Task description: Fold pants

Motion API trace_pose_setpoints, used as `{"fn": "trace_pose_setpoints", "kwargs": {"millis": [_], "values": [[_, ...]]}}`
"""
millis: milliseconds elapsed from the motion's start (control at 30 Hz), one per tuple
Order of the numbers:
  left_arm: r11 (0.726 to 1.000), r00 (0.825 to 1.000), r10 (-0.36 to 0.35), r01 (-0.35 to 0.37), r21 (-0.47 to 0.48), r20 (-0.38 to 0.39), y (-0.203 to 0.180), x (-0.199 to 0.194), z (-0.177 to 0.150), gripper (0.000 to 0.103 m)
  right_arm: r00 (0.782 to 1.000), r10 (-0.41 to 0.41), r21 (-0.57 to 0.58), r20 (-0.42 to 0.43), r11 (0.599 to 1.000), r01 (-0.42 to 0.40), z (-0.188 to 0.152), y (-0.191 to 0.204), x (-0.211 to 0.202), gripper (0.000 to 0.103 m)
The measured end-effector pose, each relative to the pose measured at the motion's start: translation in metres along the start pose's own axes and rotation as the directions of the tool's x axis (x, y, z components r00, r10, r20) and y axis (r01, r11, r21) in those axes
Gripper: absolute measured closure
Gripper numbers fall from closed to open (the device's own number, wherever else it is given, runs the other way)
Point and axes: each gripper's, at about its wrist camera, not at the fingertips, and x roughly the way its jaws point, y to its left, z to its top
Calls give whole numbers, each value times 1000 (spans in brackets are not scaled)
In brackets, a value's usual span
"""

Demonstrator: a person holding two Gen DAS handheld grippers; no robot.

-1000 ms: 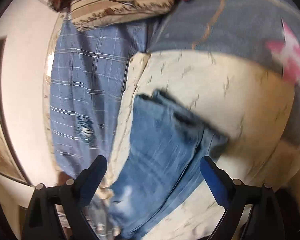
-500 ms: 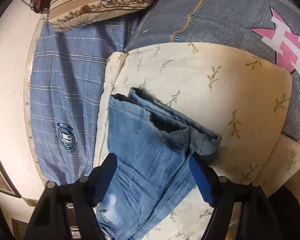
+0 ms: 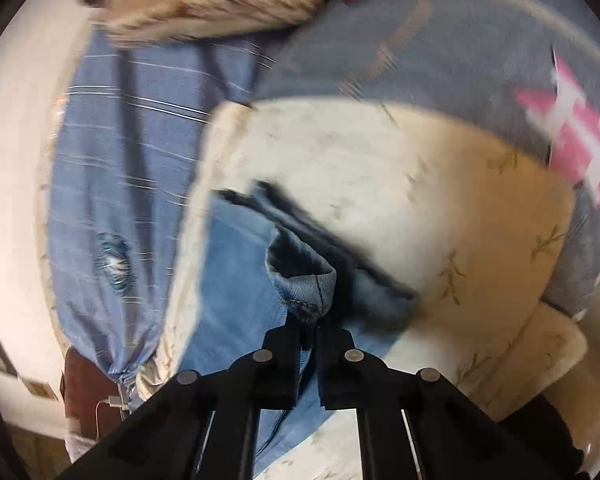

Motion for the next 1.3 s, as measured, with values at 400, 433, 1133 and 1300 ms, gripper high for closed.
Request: {"fn": "trace_pose_setpoints", "kwargs": {"millis": [400,433,1133,1300], "values": [[995,991,-65,73,-73,114,6,-48,17,10,985,-143,-65,-99,988,137,-4,-24,24,92],[997,991,-50,57,-50,124,3,-48,18,10,987,-125,-42,-105,992,122,-5,-28,24,92],[993,992,105,-100,67,-73,6,22,15,0,983,117,-254,-138,955,-150,40,98,83,36],[994,993,93,-88,68,-68,10,18,8,0,977,159,61,-140,987,-151,76,21,114,52]]}}
